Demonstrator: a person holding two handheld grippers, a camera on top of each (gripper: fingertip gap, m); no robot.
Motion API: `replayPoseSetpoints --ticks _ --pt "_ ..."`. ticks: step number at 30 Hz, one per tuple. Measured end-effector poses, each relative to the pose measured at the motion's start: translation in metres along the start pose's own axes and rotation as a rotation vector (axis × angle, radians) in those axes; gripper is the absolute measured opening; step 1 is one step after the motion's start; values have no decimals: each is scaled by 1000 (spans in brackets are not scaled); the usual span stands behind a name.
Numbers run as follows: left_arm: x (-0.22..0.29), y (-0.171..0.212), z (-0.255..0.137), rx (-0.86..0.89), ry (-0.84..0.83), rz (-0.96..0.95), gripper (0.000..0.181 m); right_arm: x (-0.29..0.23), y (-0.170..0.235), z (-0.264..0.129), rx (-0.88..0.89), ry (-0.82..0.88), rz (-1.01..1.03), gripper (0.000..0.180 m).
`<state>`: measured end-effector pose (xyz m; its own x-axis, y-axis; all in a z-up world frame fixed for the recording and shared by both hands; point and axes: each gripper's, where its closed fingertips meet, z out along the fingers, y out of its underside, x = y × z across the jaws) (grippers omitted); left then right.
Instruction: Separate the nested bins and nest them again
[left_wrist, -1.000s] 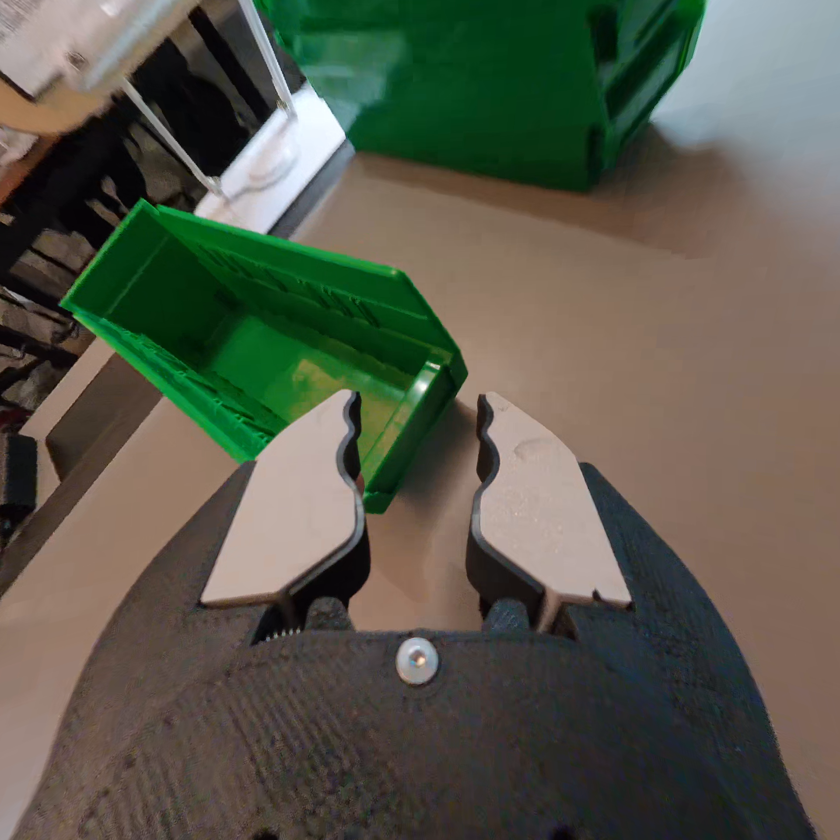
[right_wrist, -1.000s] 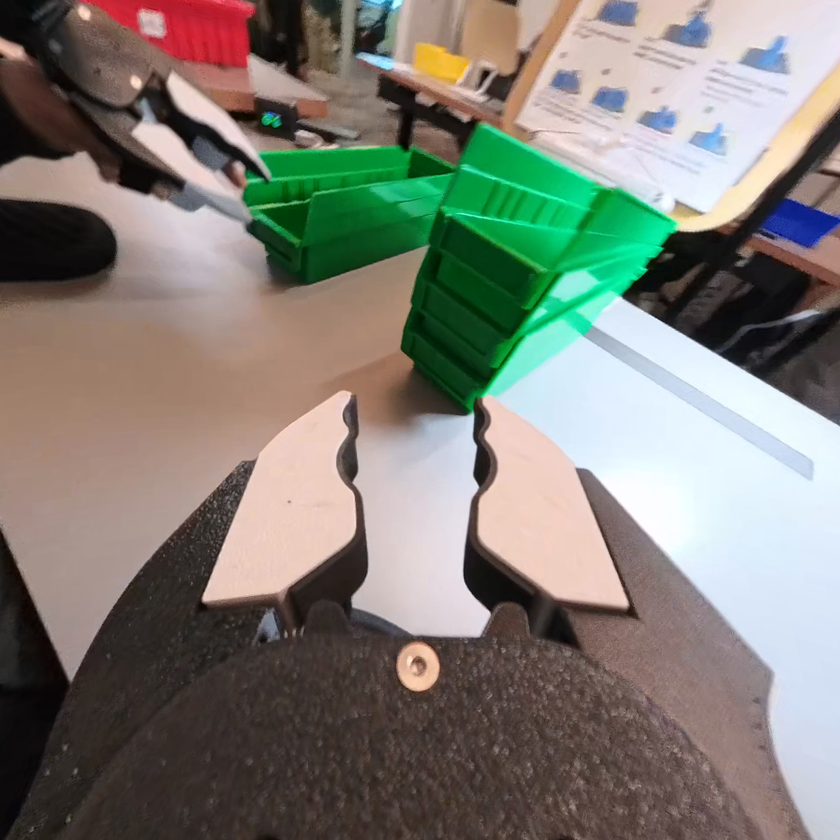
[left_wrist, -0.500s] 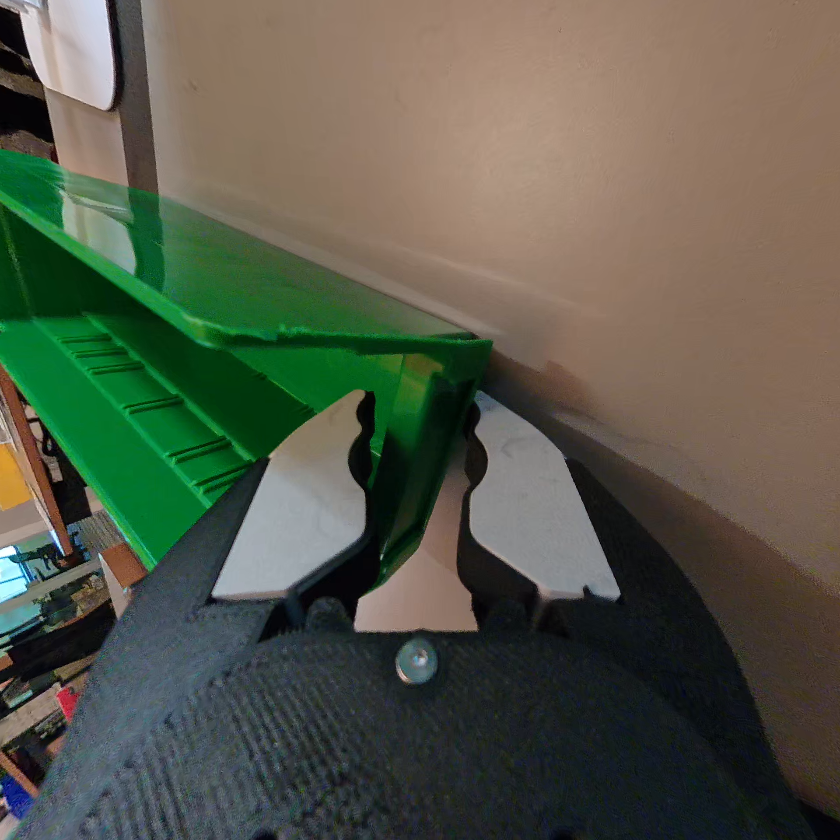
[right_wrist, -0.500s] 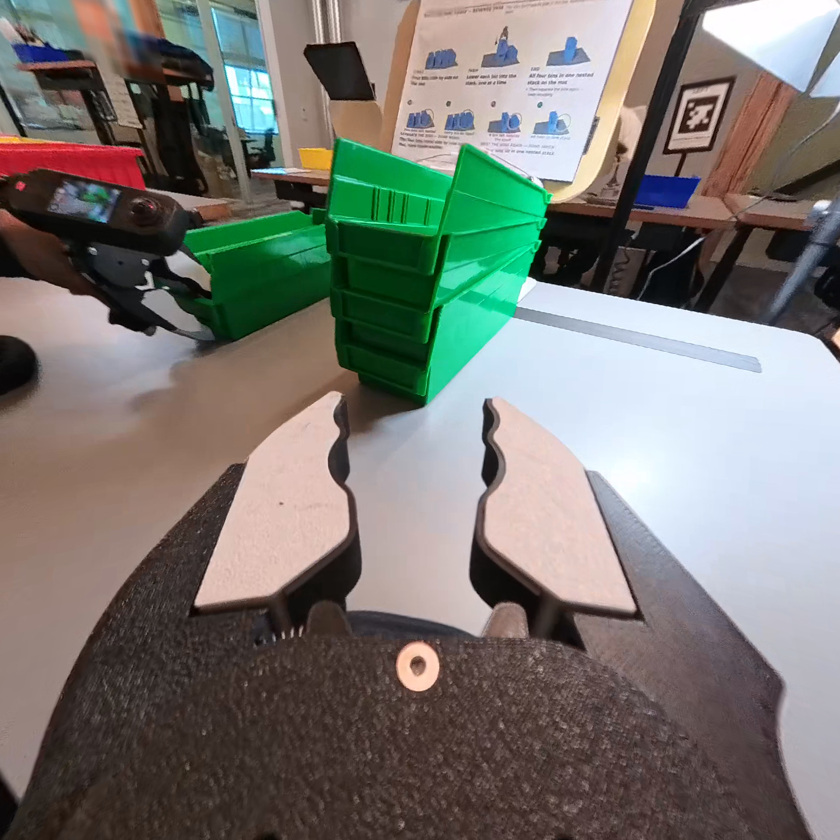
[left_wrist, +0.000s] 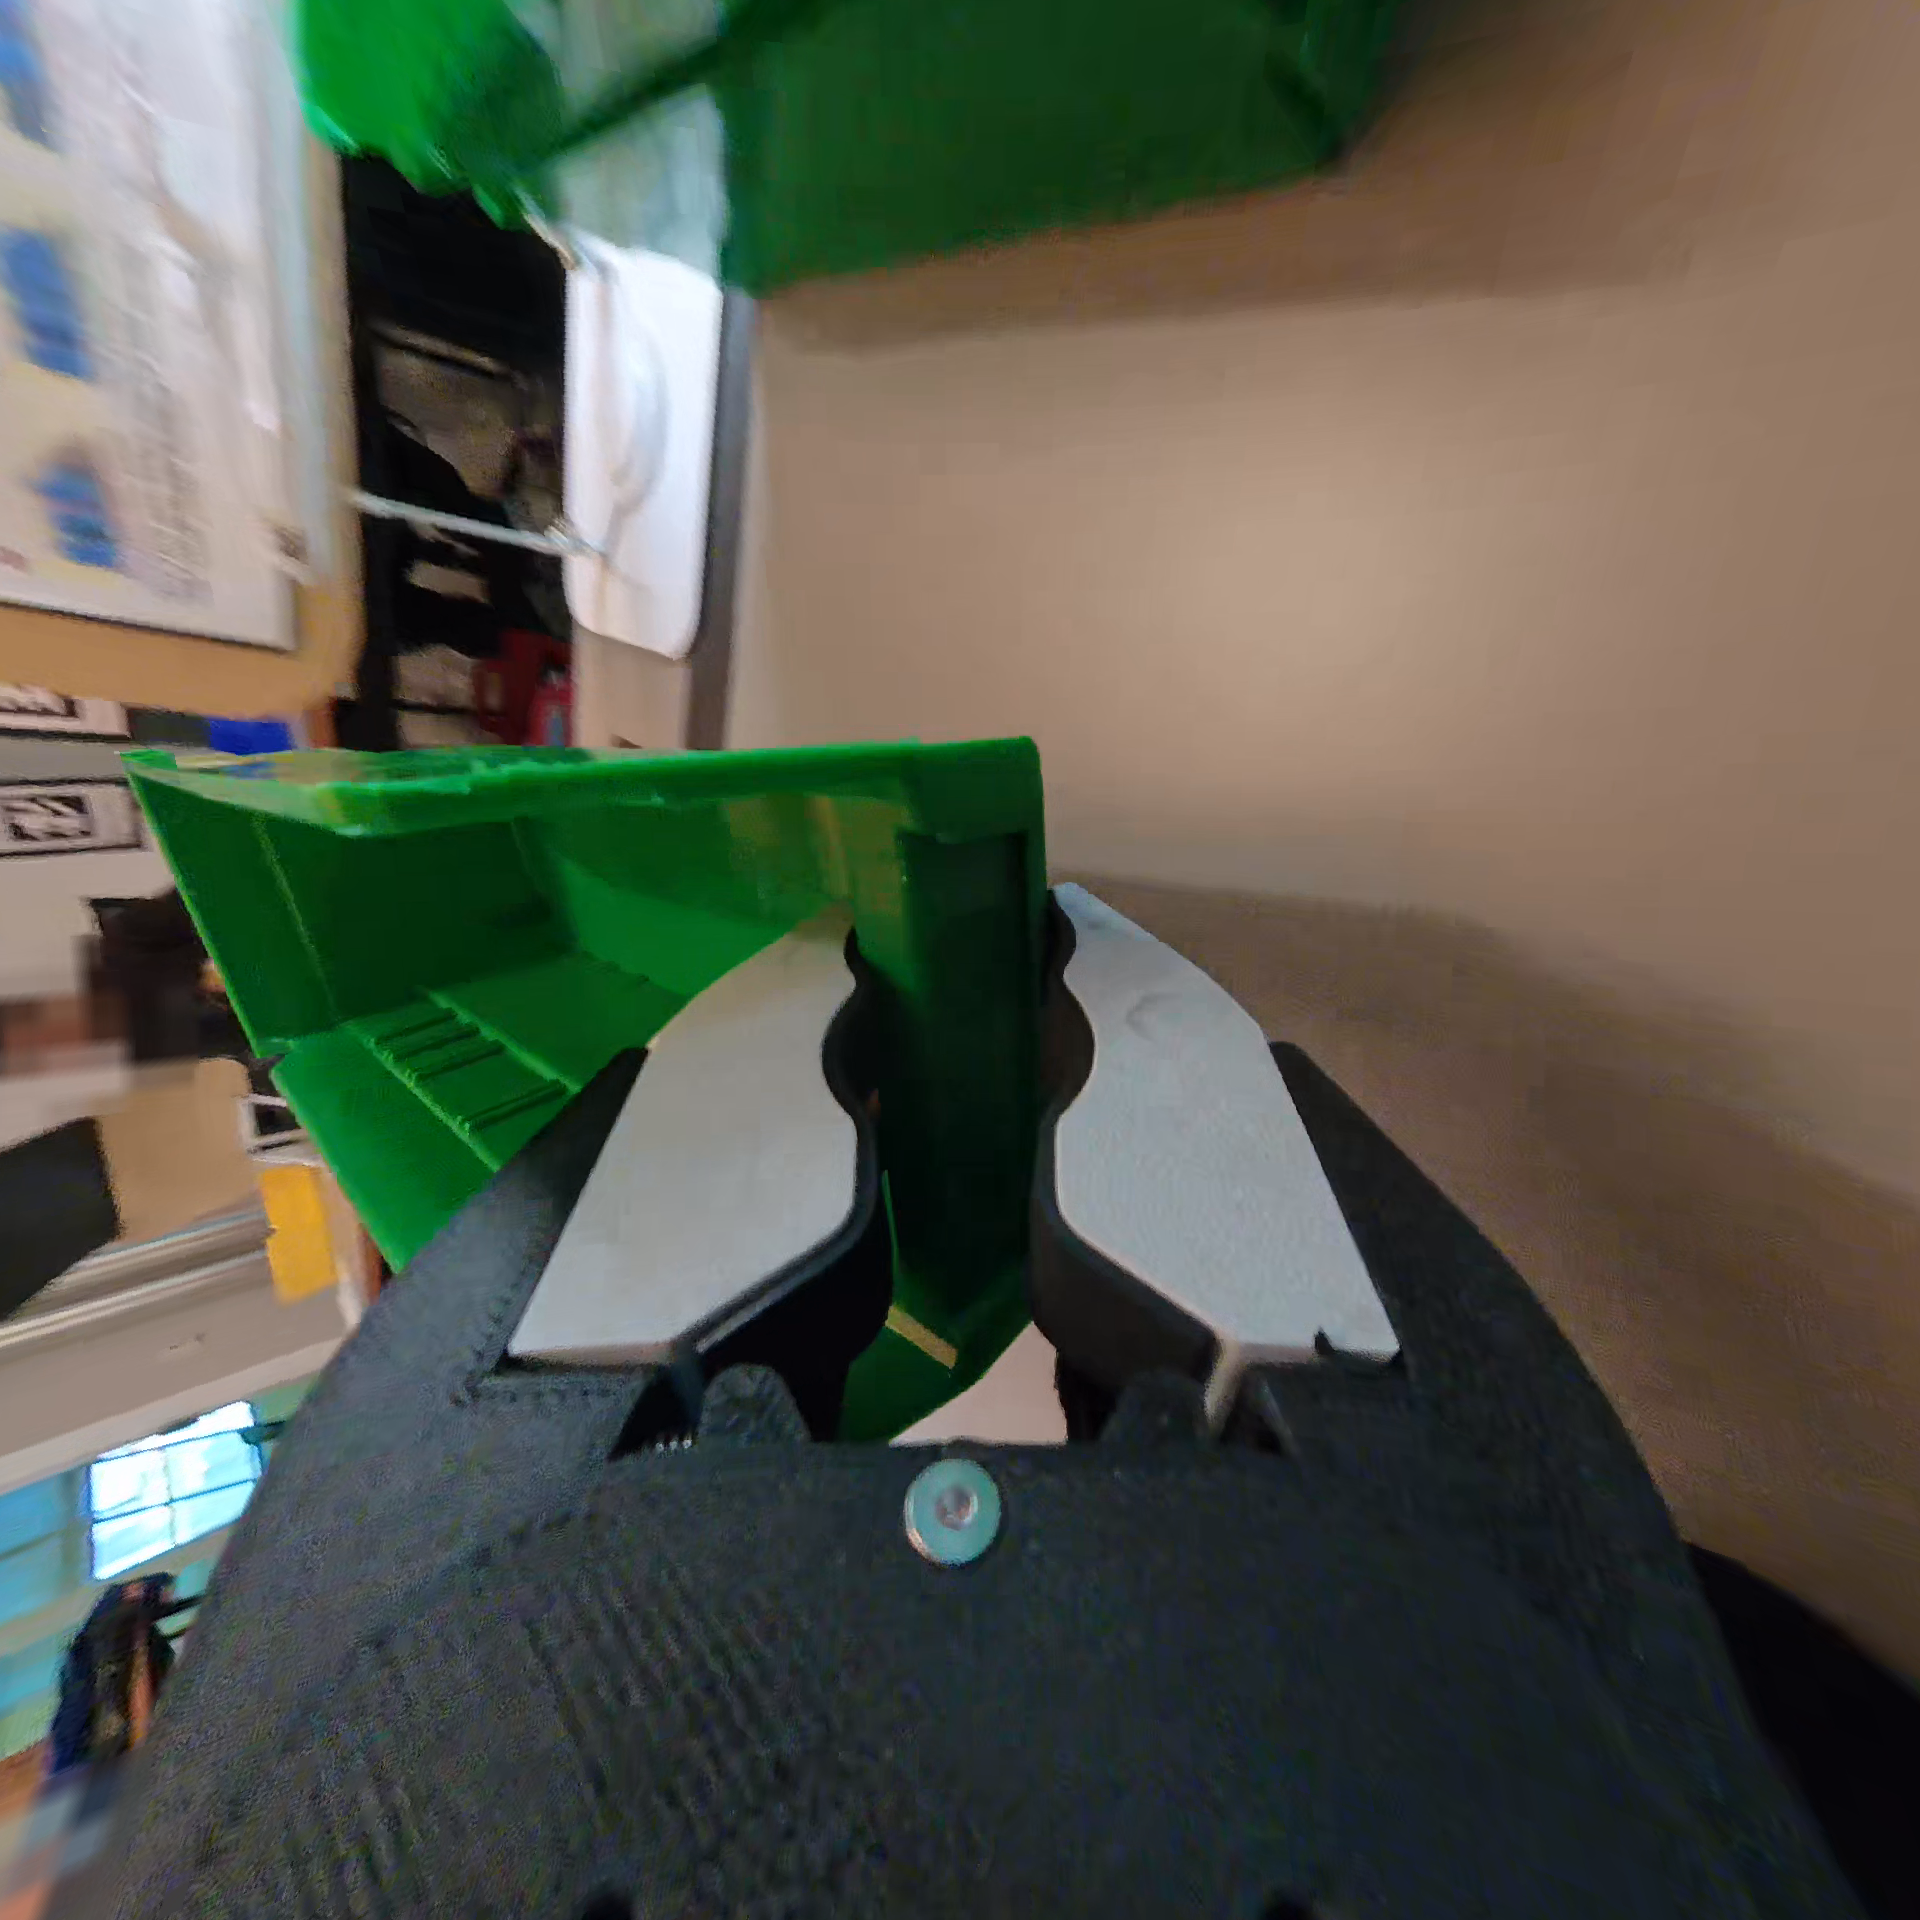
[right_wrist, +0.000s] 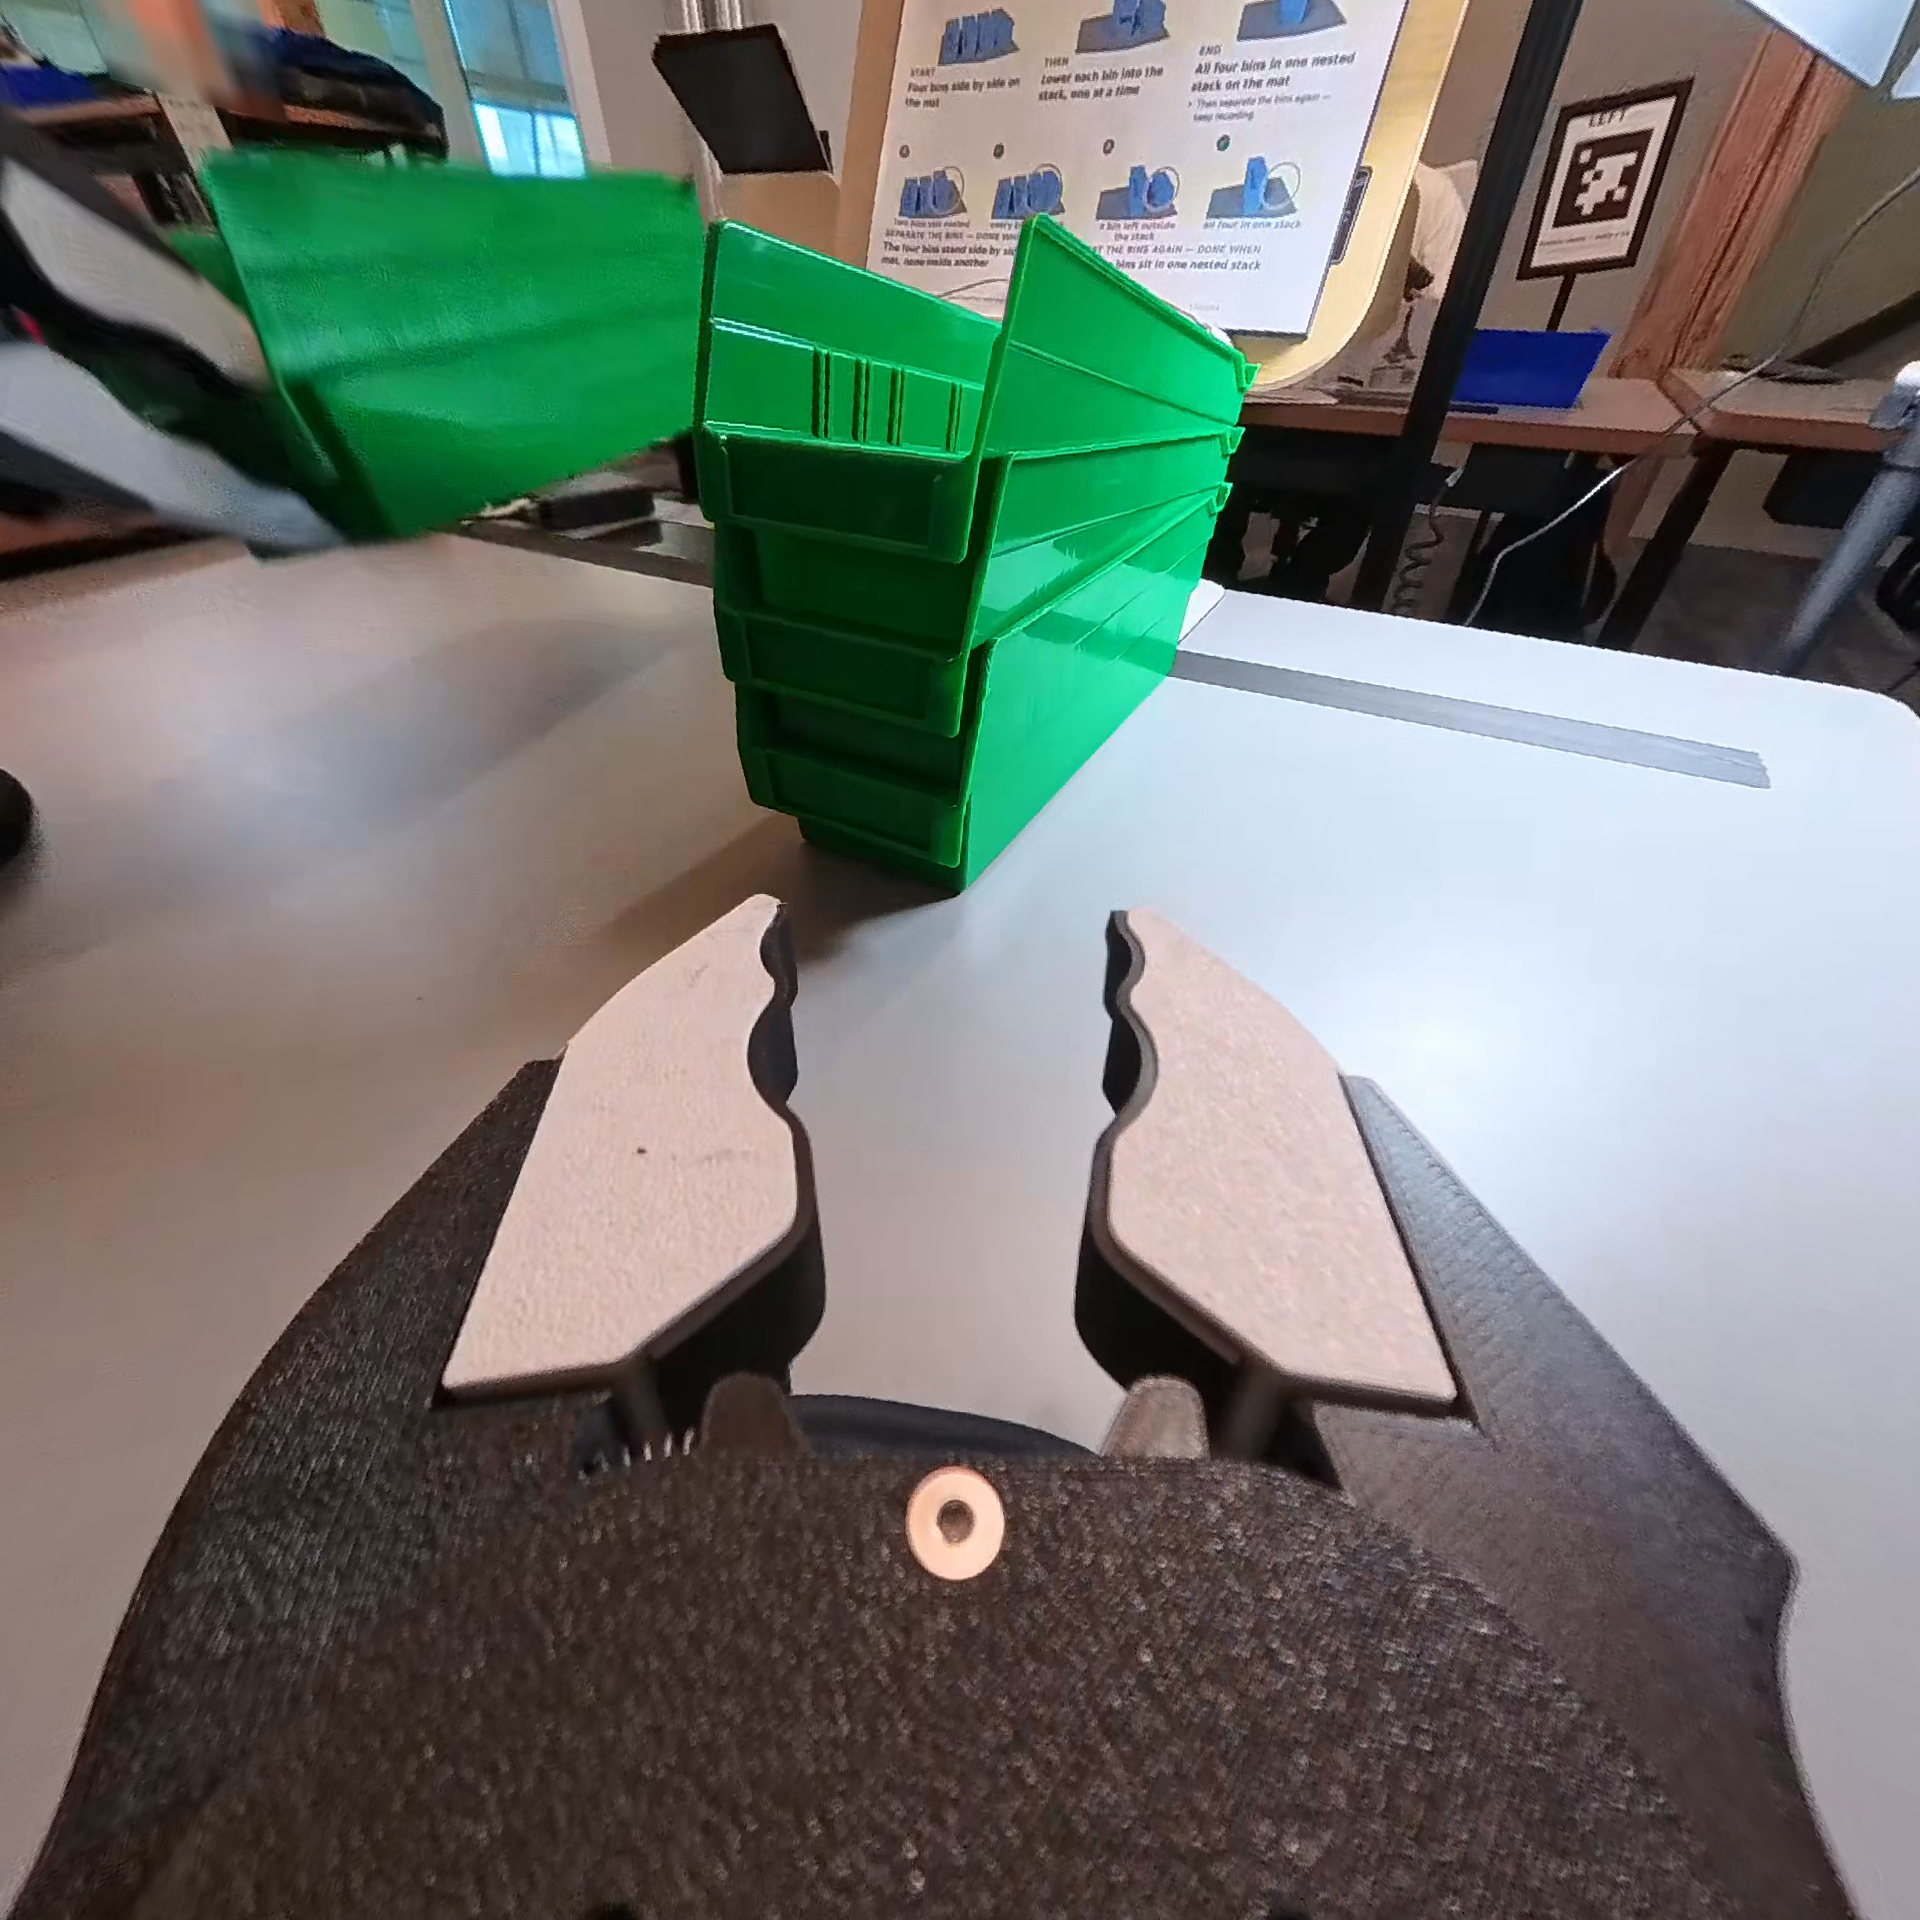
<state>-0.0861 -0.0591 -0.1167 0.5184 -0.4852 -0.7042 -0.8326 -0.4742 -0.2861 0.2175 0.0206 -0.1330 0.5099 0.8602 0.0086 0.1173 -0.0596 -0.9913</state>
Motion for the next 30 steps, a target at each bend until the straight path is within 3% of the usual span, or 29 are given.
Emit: replayPoseSetpoints --ticks 7,14,23,30 --pt "-64 -121 -75 140 -40 106 28 -1 2 1 -8 -21 19 56" --pt "-72 -204 -48 42 70 201 28 -1 2 1 -3 -35 26 55" --pt "-38 -229 21 -68 207 200 29 -1 0 -2 22 -40 33 54" --pt "-23 -217 57 -54 169 193 32 0 -1 -3 27 -37 43 53"
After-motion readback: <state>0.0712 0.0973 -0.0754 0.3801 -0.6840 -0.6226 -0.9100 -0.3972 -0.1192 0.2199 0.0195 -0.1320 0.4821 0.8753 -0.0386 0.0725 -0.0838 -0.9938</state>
